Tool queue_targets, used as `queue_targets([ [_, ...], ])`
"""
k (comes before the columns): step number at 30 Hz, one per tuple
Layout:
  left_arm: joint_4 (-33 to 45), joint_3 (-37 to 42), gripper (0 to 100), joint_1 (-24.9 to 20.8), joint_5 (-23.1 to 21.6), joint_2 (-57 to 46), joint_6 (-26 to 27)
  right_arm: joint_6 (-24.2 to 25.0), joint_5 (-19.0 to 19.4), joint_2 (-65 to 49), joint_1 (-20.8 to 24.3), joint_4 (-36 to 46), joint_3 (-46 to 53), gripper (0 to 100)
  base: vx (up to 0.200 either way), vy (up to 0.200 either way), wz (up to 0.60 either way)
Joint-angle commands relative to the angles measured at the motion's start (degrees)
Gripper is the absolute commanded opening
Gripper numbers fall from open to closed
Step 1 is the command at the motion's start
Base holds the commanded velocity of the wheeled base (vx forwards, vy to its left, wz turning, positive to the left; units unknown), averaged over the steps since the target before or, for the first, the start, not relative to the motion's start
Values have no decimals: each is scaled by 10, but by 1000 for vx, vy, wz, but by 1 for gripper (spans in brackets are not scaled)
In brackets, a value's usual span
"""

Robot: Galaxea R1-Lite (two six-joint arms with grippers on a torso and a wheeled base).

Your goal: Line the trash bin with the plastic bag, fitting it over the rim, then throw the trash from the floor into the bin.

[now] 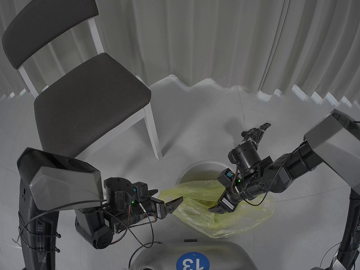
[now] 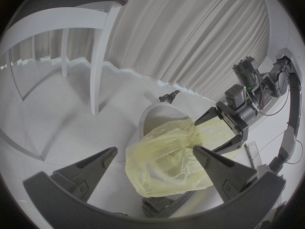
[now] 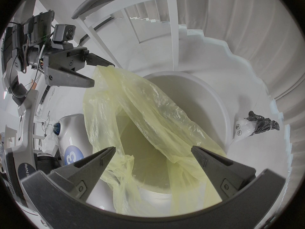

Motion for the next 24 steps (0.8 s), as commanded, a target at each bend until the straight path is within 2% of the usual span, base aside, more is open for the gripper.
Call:
queue_targets([
  [1, 0, 0, 100, 0, 0, 1, 0, -1, 1, 12, -1, -1, -2, 0, 0, 0, 0],
  [7, 0, 1, 100, 5, -3, -1, 0, 1, 2, 25, -11, 3, -24, 0, 0, 0, 0],
  [14, -5, 2, 100, 11, -4, -5, -1, 1, 2, 28, -49, 72, -123, 0, 0, 0, 0],
  [17, -5, 2, 100, 13, -4, -5, -2, 4, 3, 22, -56, 77, -151, 0, 0, 0, 0],
  [21, -5, 3, 100, 13, -4, -5, -1, 5, 3, 9, -60, 77, -150, 0, 0, 0, 0],
  [24, -6, 3, 100, 14, -4, -5, -1, 1, 6, -8, -54, 76, -115, 0, 0, 0, 0],
])
